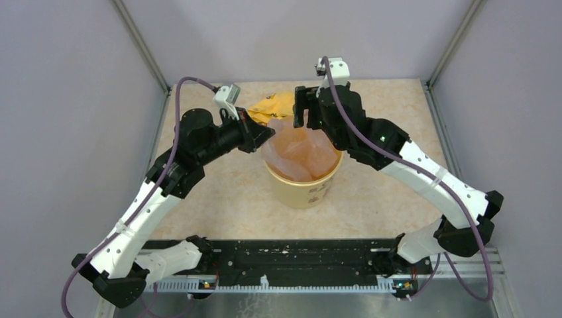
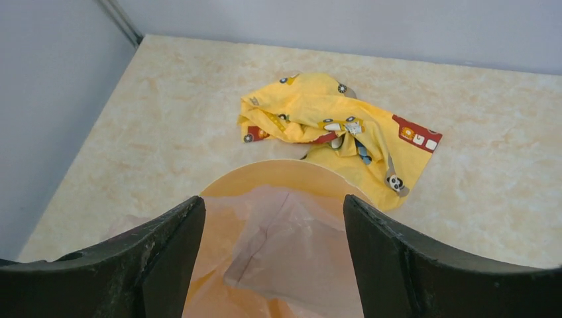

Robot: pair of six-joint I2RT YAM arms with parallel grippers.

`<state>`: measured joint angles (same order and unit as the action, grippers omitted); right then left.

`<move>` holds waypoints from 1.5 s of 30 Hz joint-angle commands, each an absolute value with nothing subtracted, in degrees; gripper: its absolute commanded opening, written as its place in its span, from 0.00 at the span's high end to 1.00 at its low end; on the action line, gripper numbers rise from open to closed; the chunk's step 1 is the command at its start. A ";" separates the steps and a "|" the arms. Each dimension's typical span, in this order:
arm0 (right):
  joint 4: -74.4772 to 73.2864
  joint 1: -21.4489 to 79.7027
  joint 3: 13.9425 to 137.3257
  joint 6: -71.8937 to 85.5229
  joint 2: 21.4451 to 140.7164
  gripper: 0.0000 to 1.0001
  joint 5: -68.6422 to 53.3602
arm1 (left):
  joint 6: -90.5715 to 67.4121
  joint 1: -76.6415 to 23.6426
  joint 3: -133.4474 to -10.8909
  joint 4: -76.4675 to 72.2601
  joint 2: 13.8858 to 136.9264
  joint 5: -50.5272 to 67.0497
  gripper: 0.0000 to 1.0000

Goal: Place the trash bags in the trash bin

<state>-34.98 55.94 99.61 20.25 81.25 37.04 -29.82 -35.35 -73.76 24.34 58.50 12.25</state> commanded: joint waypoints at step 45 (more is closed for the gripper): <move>-64.84 45.26 70.11 29.63 53.59 1.00 33.01 | -29.18 -35.55 -57.46 41.03 45.28 -9.77 1.00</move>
